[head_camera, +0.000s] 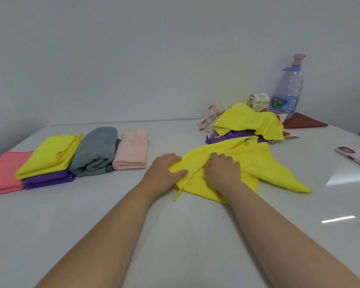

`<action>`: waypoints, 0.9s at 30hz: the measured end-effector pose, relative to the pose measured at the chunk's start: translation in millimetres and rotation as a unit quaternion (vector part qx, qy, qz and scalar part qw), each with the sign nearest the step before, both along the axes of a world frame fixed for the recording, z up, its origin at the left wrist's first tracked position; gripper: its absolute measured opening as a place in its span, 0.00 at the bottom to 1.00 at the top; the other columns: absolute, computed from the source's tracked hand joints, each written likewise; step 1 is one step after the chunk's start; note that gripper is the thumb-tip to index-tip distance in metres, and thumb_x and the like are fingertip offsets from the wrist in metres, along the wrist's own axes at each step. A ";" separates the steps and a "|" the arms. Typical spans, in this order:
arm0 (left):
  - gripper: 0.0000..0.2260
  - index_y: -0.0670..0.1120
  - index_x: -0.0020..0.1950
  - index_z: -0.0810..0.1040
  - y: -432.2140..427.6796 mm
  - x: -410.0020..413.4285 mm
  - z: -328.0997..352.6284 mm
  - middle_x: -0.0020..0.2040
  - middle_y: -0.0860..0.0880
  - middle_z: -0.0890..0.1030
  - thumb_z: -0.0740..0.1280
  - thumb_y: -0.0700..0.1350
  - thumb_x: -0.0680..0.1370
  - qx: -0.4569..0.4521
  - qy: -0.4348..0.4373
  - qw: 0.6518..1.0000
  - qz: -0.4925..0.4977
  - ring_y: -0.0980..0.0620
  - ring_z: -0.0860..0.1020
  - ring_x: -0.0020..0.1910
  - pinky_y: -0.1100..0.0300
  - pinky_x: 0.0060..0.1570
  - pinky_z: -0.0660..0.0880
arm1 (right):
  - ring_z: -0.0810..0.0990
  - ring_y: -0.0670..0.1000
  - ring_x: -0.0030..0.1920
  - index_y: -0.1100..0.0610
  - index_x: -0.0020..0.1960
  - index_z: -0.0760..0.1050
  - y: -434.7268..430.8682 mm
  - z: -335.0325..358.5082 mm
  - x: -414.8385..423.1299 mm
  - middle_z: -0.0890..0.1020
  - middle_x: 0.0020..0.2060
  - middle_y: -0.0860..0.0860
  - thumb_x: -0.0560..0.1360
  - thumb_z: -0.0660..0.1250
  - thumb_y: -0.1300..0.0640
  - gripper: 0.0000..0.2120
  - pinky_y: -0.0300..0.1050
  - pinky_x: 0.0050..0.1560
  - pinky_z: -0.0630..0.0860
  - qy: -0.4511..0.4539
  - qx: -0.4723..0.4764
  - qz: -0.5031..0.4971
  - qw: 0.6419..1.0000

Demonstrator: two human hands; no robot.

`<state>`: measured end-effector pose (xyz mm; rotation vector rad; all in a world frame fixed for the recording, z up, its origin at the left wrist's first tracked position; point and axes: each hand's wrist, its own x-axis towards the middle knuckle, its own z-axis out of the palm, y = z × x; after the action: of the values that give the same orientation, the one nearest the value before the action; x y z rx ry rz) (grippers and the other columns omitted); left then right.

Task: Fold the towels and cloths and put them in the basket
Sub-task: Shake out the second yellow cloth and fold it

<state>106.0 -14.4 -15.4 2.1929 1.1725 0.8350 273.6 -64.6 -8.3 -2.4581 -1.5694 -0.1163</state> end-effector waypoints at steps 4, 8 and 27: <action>0.15 0.48 0.61 0.79 1.4 -0.5 -4.6 0.67 0.48 0.74 0.69 0.46 0.74 0.104 0.090 0.991 0.001 0.49 0.68 0.67 0.61 0.65 0.62 | 0.76 0.59 0.54 0.59 0.62 0.70 0.4 11.2 -5.7 0.80 0.53 0.58 0.81 0.52 0.56 0.14 0.49 0.49 0.69 0.043 0.111 0.041 0.992; 0.13 0.43 0.41 0.83 3.9 -5.1 3.0 0.44 0.45 0.83 0.59 0.44 0.68 0.324 0.049 0.944 0.031 0.41 0.79 0.45 0.47 0.43 0.78 | 0.75 0.58 0.58 0.54 0.73 0.63 -4.9 15.0 -2.8 0.73 0.62 0.57 0.74 0.58 0.68 0.28 0.49 0.53 0.72 0.096 0.117 0.112 0.982; 0.09 0.48 0.51 0.84 -14.3 1.7 12.9 0.50 0.50 0.84 0.65 0.43 0.75 0.071 -0.051 0.995 0.050 0.49 0.79 0.51 0.55 0.51 0.74 | 0.77 0.62 0.39 0.63 0.40 0.78 -0.7 15.4 -6.9 0.80 0.36 0.59 0.69 0.61 0.65 0.07 0.52 0.38 0.72 0.011 0.330 0.141 0.933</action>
<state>107.7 -28.7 -2.5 2.1901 1.2141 1.0897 266.7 -65.3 7.1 -1.7003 -1.5296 -0.4776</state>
